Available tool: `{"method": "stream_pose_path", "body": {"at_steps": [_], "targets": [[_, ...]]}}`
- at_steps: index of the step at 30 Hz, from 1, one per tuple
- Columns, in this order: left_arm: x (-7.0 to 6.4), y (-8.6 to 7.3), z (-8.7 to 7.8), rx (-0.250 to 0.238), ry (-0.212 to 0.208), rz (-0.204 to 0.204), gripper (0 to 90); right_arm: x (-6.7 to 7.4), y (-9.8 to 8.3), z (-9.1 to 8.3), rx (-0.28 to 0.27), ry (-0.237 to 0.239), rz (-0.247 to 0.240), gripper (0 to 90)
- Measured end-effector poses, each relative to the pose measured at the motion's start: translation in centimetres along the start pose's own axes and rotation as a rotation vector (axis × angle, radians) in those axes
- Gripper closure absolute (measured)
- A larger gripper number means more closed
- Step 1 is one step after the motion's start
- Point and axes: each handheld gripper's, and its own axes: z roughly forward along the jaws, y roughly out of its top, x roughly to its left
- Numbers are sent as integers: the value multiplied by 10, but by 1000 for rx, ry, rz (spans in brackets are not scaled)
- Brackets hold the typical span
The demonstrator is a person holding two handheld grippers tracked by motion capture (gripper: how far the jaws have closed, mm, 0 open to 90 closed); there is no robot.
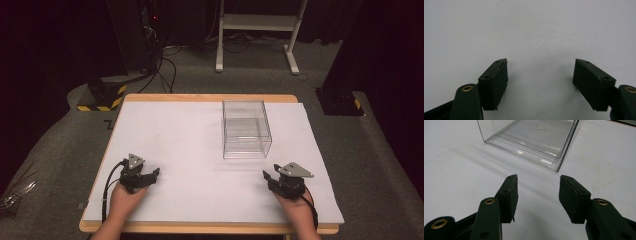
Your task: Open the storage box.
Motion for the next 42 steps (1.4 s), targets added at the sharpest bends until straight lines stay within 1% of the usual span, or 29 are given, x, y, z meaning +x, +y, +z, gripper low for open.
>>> {"method": "stream_pose_path", "body": {"at_steps": [2, 4, 5, 8, 9, 16, 17, 18, 21, 30, 33, 36, 39, 40, 42], "targets": [[0, 0, 0, 0, -1, 0, 285, -1, 5, 0, -13, 16, 13, 505], [0, 0, 0, -3, -3, -5, 287, 0, 6, 0, -13, 19, 15, 506], [0, 0, 0, -3, -4, -5, 289, 0, 10, 0, -14, 24, 13, 506], [0, 0, 0, -3, -4, -4, 290, 1, 13, 0, -15, 24, 13, 507], [0, 0, 0, -3, -4, -3, 290, 2, 17, 0, -18, 26, 11, 507], [0, 0, 0, -3, -5, -3, 292, 7, 29, 1, -26, 37, 2, 527], [0, 0, 0, -3, -5, -3, 292, 8, 30, 1, -24, 39, 11, 527], [0, 0, 0, -3, -5, -3, 292, 8, 34, 1, -26, 42, 8, 527], [0, 0, 0, -3, -5, -3, 292, 10, 37, 2, -26, 46, 10, 528], [0, 0, 0, -3, -5, -3, 292, 12, 51, 5, -44, 81, 3, 486], [0, 0, 0, -4, -5, -3, 292, 11, 55, 8, -58, 92, 2, 466], [0, 0, 0, -4, -6, -3, 293, 9, 59, 14, -65, 97, 20, 449], [0, 0, 0, -3, -5, -3, 293, 7, 61, 17, -72, 104, 32, 446], [0, 0, 0, -4, -5, -1, 293, 5, 62, 22, -80, 111, 43, 451], [0, 0, 0, -4, -5, -3, 293, 4, 63, 24, -84, 114, 44, 464]]}}
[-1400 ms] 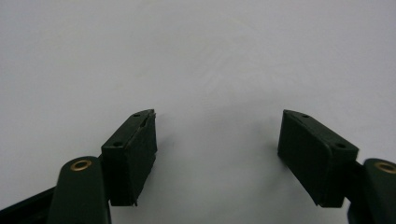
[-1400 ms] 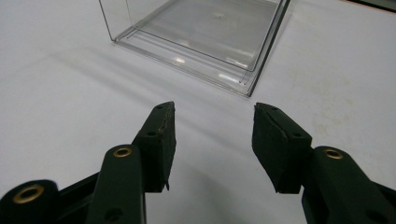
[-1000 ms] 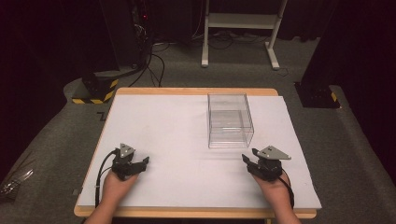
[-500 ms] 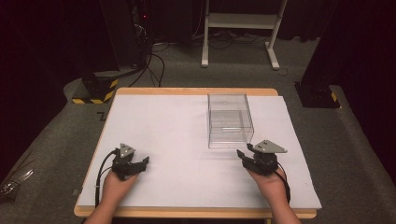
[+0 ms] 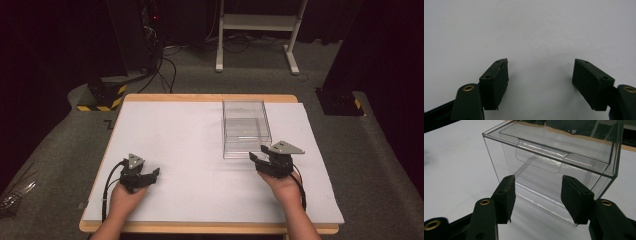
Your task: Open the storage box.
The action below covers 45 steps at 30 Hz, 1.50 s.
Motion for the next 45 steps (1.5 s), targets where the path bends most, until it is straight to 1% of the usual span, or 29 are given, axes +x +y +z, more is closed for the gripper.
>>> {"method": "stream_pose_path", "body": {"at_steps": [2, 3, 7, 10, 11, 12, 14, 16, 17, 22, 24, 25, 30, 33, 40, 42, 44, 45], "targets": [[0, 0, 0, 0, 1, 4, 293, -4, 0, 5, -5, 12, 9, 489], [0, 0, 0, 1, 2, 6, 294, -7, 0, 10, -12, 17, 17, 493], [0, 0, 0, -4, 4, 9, 301, -12, 0, 17, -27, 21, 30, 493], [-1, 0, -1, -4, 2, 12, 308, -13, 0, 19, -43, 28, 37, 493], [-1, 0, -1, -4, 3, 13, 309, -15, 0, 20, -52, 35, 39, 496], [-1, 0, -1, -4, 4, 15, 312, -17, 0, 21, -64, 53, 53, 512], [-1, 0, -1, -5, 4, 16, 313, -18, 0, 22, -68, 61, 55, 525], [-1, 0, -1, -7, 7, 18, 314, -20, -1, 25, -76, 81, 34, 562], [-1, 0, -1, -6, 8, 21, 314, -20, -1, 25, -76, 81, 34, 562], [-1, 0, -1, -5, 2, 16, 317, -26, -4, 27, -67, 124, 16, 596], [-1, 0, -1, -5, 2, 16, 317, -28, -4, 27, -67, 129, 14, 601], [-1, 0, -1, -5, 2, 17, 317, -30, -4, 27, -73, 139, 11, 610], [-1, 0, -1, -5, -3, 14, 321, -39, -3, 28, -82, 190, 28, 637], [-1, 0, -1, -6, -3, 14, 322, -41, -3, 29, -91, 203, 35, 648], [-1, 0, -1, -5, -4, 14, 325, -41, -4, 35, -96, 237, 20, 650], [-1, 0, -1, -5, -4, 14, 324, -41, -4, 35, -96, 236, 19, 658], [-1, 0, -1, -5, -4, 14, 325, -41, -5, 36, -99, 236, 18, 682], [-1, 0, -1, -6, -4, 13, 325, -43, -5, 35, -100, 239, 20, 718]]}}
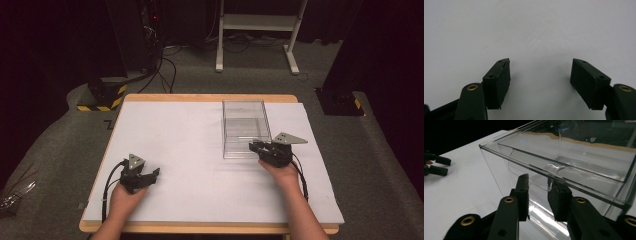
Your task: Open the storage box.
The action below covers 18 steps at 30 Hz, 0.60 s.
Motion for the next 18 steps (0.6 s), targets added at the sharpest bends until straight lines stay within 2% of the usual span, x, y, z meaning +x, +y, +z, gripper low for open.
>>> {"method": "stream_pose_path", "body": {"at_steps": [5, 18], "targets": [[0, 0, 0, 0, 0, 1, 325, -3, -3, -3, -12, 35, 1, 755], [0, 0, 0, 0, 0, 1, 326, 7, -9, -17, -5, 36, -13, 775]]}}
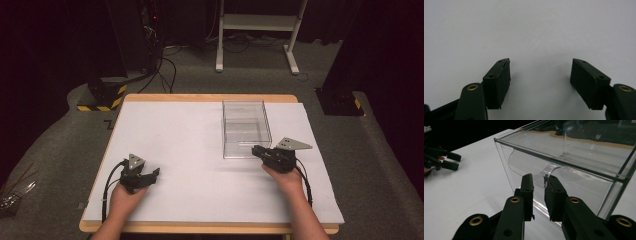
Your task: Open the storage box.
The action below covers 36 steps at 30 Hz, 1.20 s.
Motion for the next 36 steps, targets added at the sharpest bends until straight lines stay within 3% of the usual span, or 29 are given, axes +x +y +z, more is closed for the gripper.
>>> {"method": "stream_pose_path", "body": {"at_steps": [7, 18, 23, 28, 36], "targets": [[0, 0, 0, -1, -1, 1, 328, 4, -3, -4, -1, 0, 4, 767], [0, 0, 0, 0, -1, 0, 329, 4, 0, 1, -9, 33, 7, 650], [0, 0, 0, 0, -1, 0, 329, 4, 1, 1, -1, 17, 3, 707], [0, 0, 0, 0, -2, 0, 329, -1, 0, -3, -5, 47, 12, 786], [0, 0, 0, 0, -1, 1, 329, -2, -4, -8, -11, 49, 9, 810]]}}
